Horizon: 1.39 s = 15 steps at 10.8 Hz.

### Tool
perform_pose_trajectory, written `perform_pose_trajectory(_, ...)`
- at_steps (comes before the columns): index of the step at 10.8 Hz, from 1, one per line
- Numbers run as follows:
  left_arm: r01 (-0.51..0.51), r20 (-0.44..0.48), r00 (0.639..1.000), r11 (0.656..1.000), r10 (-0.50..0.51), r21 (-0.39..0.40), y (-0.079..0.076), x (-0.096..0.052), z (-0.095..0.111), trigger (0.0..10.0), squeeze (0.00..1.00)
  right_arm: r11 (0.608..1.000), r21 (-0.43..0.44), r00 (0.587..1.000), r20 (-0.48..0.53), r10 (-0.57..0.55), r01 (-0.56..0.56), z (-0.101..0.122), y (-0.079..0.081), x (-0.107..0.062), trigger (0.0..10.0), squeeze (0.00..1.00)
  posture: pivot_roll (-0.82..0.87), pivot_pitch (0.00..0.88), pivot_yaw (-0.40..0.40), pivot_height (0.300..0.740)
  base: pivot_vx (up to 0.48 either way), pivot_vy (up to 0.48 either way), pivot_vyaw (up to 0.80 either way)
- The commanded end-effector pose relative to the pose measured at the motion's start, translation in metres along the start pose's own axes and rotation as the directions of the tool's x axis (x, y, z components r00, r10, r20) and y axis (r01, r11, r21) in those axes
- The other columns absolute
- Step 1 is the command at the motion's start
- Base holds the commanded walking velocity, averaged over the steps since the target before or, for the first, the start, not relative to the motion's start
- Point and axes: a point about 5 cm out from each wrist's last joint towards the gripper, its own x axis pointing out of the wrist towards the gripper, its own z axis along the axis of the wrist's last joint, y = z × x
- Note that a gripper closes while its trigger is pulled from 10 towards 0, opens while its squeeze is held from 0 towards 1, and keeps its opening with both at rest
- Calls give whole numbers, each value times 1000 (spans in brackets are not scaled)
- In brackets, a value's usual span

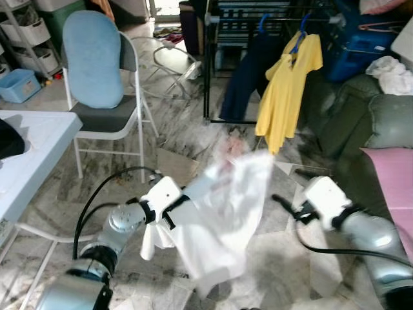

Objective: Hang hanger

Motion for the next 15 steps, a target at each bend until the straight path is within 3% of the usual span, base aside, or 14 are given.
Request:
perform_pose_trajectory(1, 58, 45, 997, 990, -64, 125, 6, 2, 16, 10000, 0, 998, -40, 999, -21, 46, -47, -1, 1, -3, 10000, 0, -189, 139, 63, 740, 0, 0, 0)
perform_pose_trajectory(2, 97, 60, 992, 980, -109, 174, 5, 3, 22, 10000, 0, 997, -31, 997, -23, 74, -75, -1, -1, -7, 10000, 0, -191, 142, 62, 740, 0, 0, 0)
perform_pose_trajectory(3, 135, 104, 981, 959, -165, 249, 3, 7, 34, 10000, 0, 991, -21, 990, -51, 130, -132, -2, -6, -13, 10000, 1000, -196, 145, 61, 740, 0, 0, 0)
perform_pose_trajectory(4, 136, 161, 970, 954, -183, 268, 3, 11, 46, 10000, 0, 986, -45, 984, -74, 159, -163, -3, -9, -15, 10000, 824, -197, 145, 60, 740, 0, 0, 0)
perform_pose_trajectory(5, 138, 181, 964, 950, -193, 279, 3, 12, 49, 10000, 0, 981, -48, 980, -84, 182, -186, -4, -8, -15, 10000, 0, -196, 145, 58, 740, 0, 0, 0)
perform_pose_trajectory(6, 150, 217, 950, 940, -223, 306, 1, 11, 55, 10000, 0, 969, -50, 966, -104, 235, -241, -5, -7, -18, 10000, 0, -196, 145, 59, 740, 0, 0, 0)
perform_pose_trajectory(9, 209, 198, 937, 917, -287, 341, -7, 8, 49, 10000, 0, 959, -68, 956, -118, 267, -276, -4, -12, -21, 10000, 0, -195, 146, 63, 740, 0, 0, 0)
perform_pose_trajectory(10, 212, 195, 937, 915, -290, 342, -8, 7, 47, 10000, 0, 956, -64, 955, -106, 277, -285, 0, -15, -21, 7569, 0, -195, 145, 64, 740, 0, 0, 0)
perform_pose_trajectory(11, 215, 191, 938, 916, -291, 338, -8, 7, 46, 10000, 0, 958, -68, 957, -104, 270, -278, 0, -17, -21, 10000, 0, -195, 145, 65, 740, 0, 0, 0)
perform_pose_trajectory(12, 217, 191, 937, 915, -293, 341, -9, 6, 46, 10000, 0, 961, -55, 958, -112, 265, -273, -2, -17, -22, 3098, 0, -195, 147, 67, 740, 0, 0, 0)
perform_pose_trajectory(13, 220, 197, 934, 913, -299, 342, -10, 6, 46, 10000, 0, 960, -45, 954, -134, 270, -278, -8, -17, -24, 0, 0, -196, 148, 65, 740, 0, 0, 0)
perform_pose_trajectory(15, 248, 200, 921, 899, -335, 361, -16, 6, 46, 10000, 0, 946, -20, 926, -212, 314, -325, -21, -19, -33, 39, 0, -199, 153, 66, 740, 0, 0, 0)
